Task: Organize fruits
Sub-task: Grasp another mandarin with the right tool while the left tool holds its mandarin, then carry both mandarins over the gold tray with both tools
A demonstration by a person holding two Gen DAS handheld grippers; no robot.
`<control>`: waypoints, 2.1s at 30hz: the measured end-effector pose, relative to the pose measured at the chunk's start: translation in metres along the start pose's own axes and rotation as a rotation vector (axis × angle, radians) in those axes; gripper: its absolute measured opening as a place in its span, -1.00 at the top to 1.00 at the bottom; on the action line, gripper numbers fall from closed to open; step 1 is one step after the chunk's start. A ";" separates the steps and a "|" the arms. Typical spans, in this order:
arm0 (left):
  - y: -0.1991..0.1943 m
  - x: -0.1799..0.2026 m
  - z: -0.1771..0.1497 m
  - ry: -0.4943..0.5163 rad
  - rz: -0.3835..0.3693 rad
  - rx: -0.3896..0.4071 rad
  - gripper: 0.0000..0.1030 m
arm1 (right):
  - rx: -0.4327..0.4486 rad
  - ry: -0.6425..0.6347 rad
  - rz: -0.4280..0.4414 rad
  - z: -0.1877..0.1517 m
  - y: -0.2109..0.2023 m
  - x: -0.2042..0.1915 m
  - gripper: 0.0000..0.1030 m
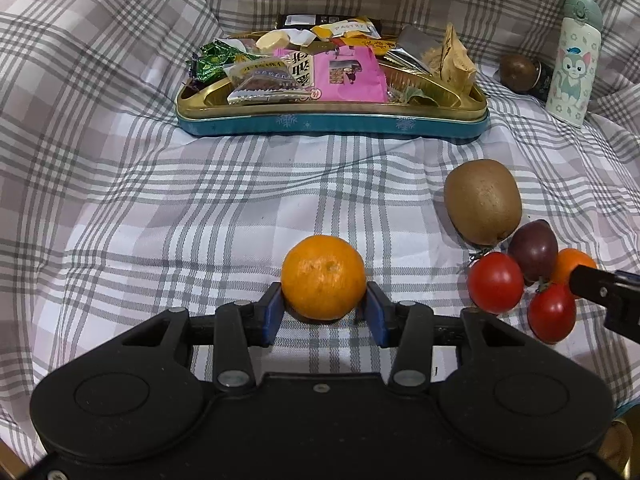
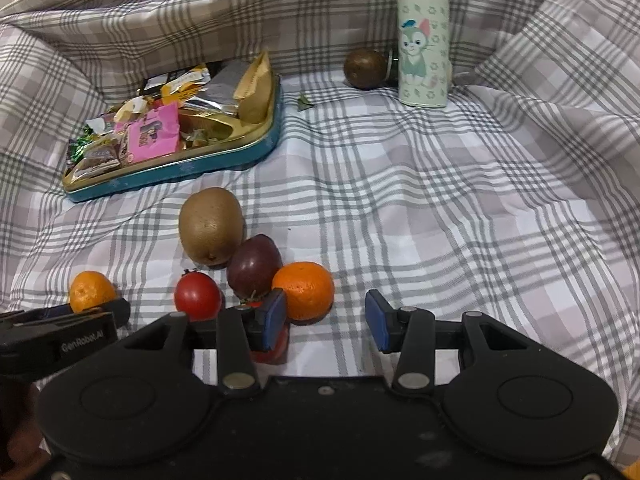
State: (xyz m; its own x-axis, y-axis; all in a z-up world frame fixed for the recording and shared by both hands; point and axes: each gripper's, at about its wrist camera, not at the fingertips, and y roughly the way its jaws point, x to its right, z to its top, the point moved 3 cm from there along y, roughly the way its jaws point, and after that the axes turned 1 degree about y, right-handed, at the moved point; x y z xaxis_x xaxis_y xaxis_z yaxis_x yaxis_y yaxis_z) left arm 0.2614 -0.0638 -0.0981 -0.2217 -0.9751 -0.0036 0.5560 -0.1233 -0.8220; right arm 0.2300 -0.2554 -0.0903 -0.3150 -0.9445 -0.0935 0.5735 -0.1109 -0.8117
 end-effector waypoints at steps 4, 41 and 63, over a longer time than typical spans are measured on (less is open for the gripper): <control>0.000 0.000 0.000 -0.001 0.000 -0.001 -0.04 | 0.012 -0.018 0.007 0.003 0.005 -0.004 0.08; -0.003 0.004 0.011 0.039 0.029 0.076 -0.06 | -0.015 0.056 -0.021 -0.001 0.012 0.024 0.23; -0.005 -0.004 0.016 -0.018 -0.001 0.039 0.00 | 0.027 0.000 -0.075 -0.008 0.015 0.015 0.26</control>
State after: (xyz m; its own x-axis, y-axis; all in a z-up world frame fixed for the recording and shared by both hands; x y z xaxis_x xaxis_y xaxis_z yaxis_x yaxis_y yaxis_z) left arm 0.2724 -0.0618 -0.0848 -0.2076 -0.9782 0.0077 0.5868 -0.1309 -0.7991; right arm 0.2277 -0.2691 -0.1086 -0.3582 -0.9330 -0.0332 0.5686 -0.1899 -0.8004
